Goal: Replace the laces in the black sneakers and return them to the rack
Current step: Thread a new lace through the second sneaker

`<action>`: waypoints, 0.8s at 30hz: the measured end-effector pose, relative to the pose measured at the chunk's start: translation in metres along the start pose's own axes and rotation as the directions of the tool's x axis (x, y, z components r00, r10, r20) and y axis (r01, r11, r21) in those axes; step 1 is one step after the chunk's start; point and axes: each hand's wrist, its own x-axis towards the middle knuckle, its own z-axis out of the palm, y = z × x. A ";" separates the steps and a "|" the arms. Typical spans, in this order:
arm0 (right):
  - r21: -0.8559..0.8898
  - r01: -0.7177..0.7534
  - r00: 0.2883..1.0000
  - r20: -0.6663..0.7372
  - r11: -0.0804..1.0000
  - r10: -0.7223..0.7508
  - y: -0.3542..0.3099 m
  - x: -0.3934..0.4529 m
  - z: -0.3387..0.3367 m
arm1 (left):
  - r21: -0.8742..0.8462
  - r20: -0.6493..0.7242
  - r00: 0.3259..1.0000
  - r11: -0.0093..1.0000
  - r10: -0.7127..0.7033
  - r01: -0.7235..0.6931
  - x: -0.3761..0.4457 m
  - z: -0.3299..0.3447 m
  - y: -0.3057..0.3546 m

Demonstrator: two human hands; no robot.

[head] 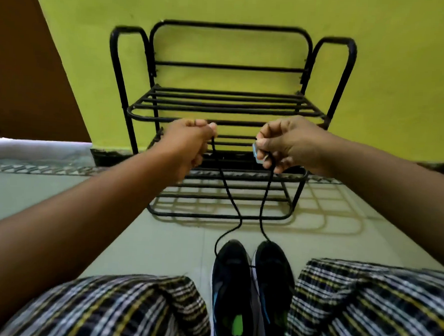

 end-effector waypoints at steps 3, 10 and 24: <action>-0.146 -0.059 0.998 0.028 0.988 0.064 0.041 0.006 0.007 | 0.050 -0.053 0.986 0.986 -0.157 0.160 0.011 -0.011 -0.046; -0.087 -0.252 0.968 -0.010 0.964 0.252 0.145 0.012 0.042 | 0.325 -0.036 0.957 0.902 -0.289 0.284 0.014 -0.021 -0.158; -0.315 -0.231 0.928 0.214 0.921 0.306 0.228 -0.021 0.162 | 0.730 0.241 0.871 0.671 -0.429 0.128 -0.036 0.032 -0.244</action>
